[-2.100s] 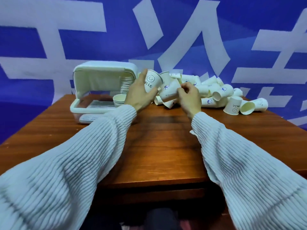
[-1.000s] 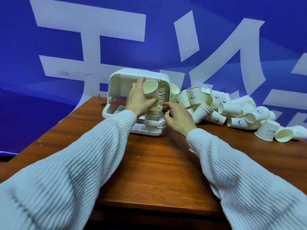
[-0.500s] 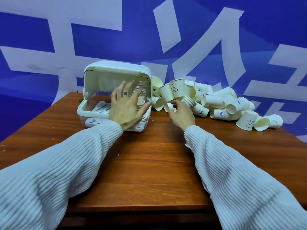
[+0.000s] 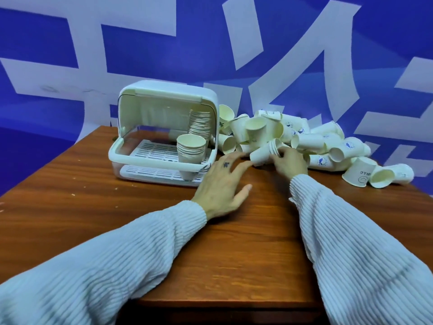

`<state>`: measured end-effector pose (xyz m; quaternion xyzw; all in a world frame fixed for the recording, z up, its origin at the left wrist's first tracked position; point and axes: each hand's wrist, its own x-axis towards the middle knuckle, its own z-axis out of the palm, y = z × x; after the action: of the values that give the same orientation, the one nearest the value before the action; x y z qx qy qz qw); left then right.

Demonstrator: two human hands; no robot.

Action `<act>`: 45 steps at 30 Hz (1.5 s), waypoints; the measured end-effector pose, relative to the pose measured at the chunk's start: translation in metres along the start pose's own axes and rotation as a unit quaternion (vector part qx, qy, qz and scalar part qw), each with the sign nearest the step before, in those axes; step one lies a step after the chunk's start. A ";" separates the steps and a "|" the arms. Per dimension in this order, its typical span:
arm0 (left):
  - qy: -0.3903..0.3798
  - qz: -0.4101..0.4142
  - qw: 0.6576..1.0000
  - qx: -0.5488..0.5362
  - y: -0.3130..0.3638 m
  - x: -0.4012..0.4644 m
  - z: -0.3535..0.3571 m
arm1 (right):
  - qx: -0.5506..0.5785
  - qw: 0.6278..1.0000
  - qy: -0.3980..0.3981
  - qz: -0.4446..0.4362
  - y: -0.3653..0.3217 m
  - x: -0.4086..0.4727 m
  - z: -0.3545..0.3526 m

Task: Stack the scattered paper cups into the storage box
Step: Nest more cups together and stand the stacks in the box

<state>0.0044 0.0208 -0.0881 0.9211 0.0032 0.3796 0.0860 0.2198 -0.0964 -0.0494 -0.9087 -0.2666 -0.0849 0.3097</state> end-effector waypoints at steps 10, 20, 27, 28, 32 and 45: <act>-0.097 -0.083 0.990 0.058 0.025 0.037 -0.004 | 0.342 0.927 -0.127 -0.088 -0.009 -0.074 -0.046; 0.021 -0.172 0.985 -0.004 0.009 0.013 -0.065 | 0.367 0.927 -0.006 -0.073 -0.042 -0.070 -0.071; 0.212 -0.341 0.911 -0.098 -0.039 -0.001 -0.116 | 0.305 0.927 0.023 -0.218 -0.126 -0.062 -0.044; 0.218 -0.356 0.903 -0.101 -0.044 -0.002 -0.119 | 0.286 0.930 0.018 -0.232 -0.136 -0.060 -0.038; 0.232 -0.375 0.885 -0.151 -0.057 -0.009 -0.129 | 0.140 0.947 -0.004 -0.288 -0.168 -0.053 -0.024; 0.202 -0.340 0.910 -0.122 -0.063 -0.003 -0.129 | -0.224 0.882 -0.121 -0.397 -0.174 -0.066 0.019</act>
<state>-0.0841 0.1026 -0.0107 0.7503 0.2872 0.5025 0.3195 0.0702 0.0021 0.0047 -0.7752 -0.6142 -0.1474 0.0040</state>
